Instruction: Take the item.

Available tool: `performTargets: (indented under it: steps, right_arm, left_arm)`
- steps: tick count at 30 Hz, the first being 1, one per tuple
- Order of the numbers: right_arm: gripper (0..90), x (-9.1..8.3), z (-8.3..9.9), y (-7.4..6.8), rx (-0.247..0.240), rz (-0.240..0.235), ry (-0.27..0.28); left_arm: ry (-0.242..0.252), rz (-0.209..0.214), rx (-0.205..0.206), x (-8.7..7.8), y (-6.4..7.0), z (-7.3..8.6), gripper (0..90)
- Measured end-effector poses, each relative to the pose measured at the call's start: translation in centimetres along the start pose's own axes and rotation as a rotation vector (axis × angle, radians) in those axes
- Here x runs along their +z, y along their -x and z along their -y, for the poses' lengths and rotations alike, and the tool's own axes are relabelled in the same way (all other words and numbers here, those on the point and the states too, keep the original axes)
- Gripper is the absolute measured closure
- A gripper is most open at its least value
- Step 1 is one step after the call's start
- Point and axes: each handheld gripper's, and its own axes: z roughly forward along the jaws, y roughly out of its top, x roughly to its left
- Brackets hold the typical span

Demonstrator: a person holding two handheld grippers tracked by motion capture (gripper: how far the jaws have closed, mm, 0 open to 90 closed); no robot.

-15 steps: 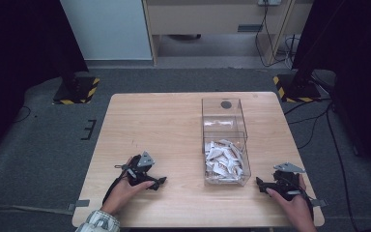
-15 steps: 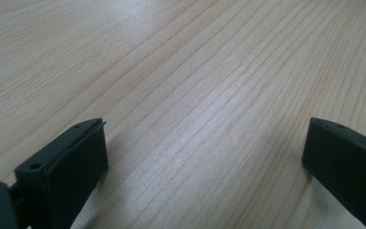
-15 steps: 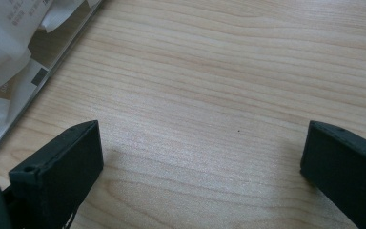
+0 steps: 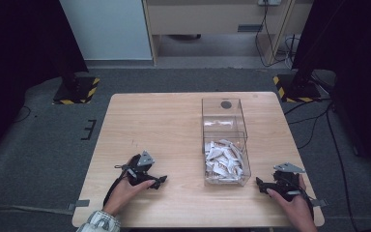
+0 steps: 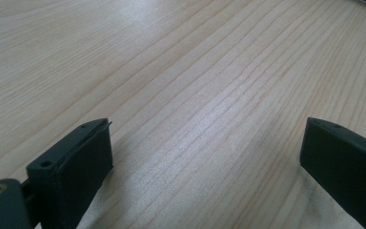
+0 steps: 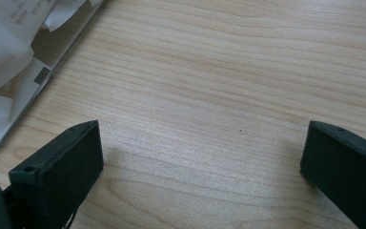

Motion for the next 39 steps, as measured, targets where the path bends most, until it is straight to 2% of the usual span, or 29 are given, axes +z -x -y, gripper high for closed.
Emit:
performTargets:
  steps: [7, 12, 15, 17, 21, 27, 30, 39]
  right_arm:
    - [0.8, 0.0, 0.0, 0.0, 0.000, 0.000, 0.000]
    - [0.8, 0.0, 0.0, 0.0, 0.000, 0.000, 0.000]
    - [0.8, 0.0, 0.0, 0.0, 0.000, 0.000, 0.000]
    - [0.8, 0.0, 0.0, 0.0, 0.002, 0.000, -0.001]
    - [0.8, 0.0, 0.0, 0.0, 0.001, 0.000, -0.001]
    - [0.8, 0.0, 0.0, 0.0, 0.001, 0.001, -0.001]
    - [0.8, 0.0, 0.0, 0.0, 0.001, 0.000, -0.001]
    - [0.8, 0.0, 0.0, 0.0, 0.000, 0.000, 0.000]
  left_arm:
    - [0.041, 0.015, 0.009, -0.8, 0.6, -0.8, 4.2]
    - [0.052, 0.022, 0.016, -1.0, 1.0, -1.2, 4.8]
    - [0.067, 0.032, 0.034, -1.3, 1.5, -2.0, 5.1]
    - [0.070, 0.036, 0.035, -1.3, 1.6, -2.2, 5.1]
    - [0.064, 0.052, 0.066, -1.2, 2.3, -3.0, 6.0]
    - [0.087, 0.101, 0.083, -1.3, 3.1, -4.7, 6.4]
    - [0.078, 0.102, 0.104, -1.2, 3.3, -5.3, 6.5]
    - [0.065, 0.107, 0.115, -0.8, 3.3, -6.6, 6.5]
